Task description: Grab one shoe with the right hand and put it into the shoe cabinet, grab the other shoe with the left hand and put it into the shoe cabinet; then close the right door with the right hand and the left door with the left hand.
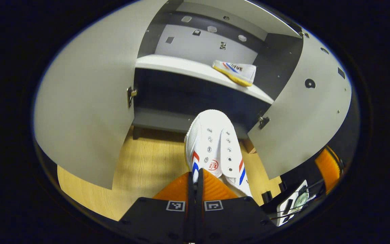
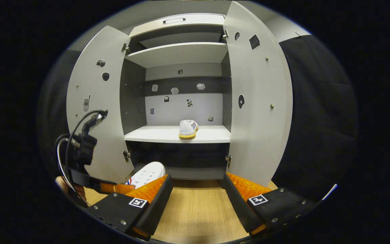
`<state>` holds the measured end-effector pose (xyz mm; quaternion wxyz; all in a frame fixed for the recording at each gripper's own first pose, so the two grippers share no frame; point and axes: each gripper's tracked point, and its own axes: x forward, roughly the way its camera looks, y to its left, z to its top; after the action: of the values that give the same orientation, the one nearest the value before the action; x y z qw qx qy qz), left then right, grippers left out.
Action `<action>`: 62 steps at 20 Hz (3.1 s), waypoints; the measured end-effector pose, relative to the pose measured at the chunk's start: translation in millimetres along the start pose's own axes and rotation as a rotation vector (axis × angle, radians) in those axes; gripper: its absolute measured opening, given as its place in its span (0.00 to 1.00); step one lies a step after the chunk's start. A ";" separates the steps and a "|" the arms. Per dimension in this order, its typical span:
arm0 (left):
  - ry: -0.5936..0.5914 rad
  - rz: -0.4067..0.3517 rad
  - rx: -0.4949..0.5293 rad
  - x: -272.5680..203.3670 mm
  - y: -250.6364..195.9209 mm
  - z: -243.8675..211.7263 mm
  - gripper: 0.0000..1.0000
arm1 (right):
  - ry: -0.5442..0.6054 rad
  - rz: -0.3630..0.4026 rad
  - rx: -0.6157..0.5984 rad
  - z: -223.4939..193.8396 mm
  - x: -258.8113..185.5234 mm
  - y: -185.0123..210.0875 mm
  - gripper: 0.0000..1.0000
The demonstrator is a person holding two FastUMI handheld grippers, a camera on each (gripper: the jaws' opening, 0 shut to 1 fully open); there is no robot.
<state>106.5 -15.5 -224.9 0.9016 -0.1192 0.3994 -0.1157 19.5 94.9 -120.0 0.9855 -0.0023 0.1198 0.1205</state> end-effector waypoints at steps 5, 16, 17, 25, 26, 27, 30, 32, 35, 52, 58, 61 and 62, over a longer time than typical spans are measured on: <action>-0.129 -0.015 0.015 -8.9 -11.3 118.8 0.06 | -0.007 0.014 0.030 2.8 1.1 4.3 0.93; -0.115 0.159 0.055 57.5 32.5 266.7 0.06 | -0.067 -0.006 0.049 18.4 -4.8 -5.2 0.93; -0.088 0.166 0.041 74.4 36.3 269.1 0.06 | -0.070 -0.010 0.053 19.2 -5.5 -7.4 0.93; 0.030 0.166 -0.025 131.7 40.1 266.1 0.07 | -0.068 -0.034 0.064 15.9 -7.5 -20.0 0.93; 0.000 0.169 -0.022 127.8 38.0 270.8 0.26 | -0.063 -0.031 0.068 14.9 -7.4 -19.3 0.93; -0.026 0.190 0.002 119.4 41.6 274.8 0.43 | -0.059 -0.029 0.070 14.6 -6.4 -19.9 0.93; -0.154 0.267 0.117 80.5 47.9 298.4 0.97 | -0.060 -0.019 0.061 17.3 -5.6 -21.7 0.93; -0.259 0.284 0.140 44.7 41.3 309.5 0.98 | -0.067 -0.004 0.047 21.4 -9.5 -20.2 0.93; -0.406 0.236 0.161 -13.5 18.5 309.7 0.97 | -0.085 0.037 0.045 31.7 -20.5 -18.5 0.93; -0.591 0.074 0.256 -185.6 -27.0 124.2 0.94 | -0.105 -0.235 0.003 66.4 -59.1 -173.1 0.93; -0.621 0.087 0.185 -216.6 -1.5 107.7 0.97 | -0.132 -0.299 -0.020 73.4 -30.0 -206.4 0.93; -0.657 0.102 0.212 -237.8 5.0 105.9 0.97 | -0.119 -0.310 -0.013 66.3 -12.5 -216.4 0.93; -0.665 0.106 0.218 -244.3 7.3 106.7 0.97 | -0.115 -0.307 -0.007 64.5 -5.8 -217.5 0.93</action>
<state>27.3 78.7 11.8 0.9945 -0.0326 0.0750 -0.0654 81.0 -115.5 -61.2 0.9975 -0.0171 0.0608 -0.0314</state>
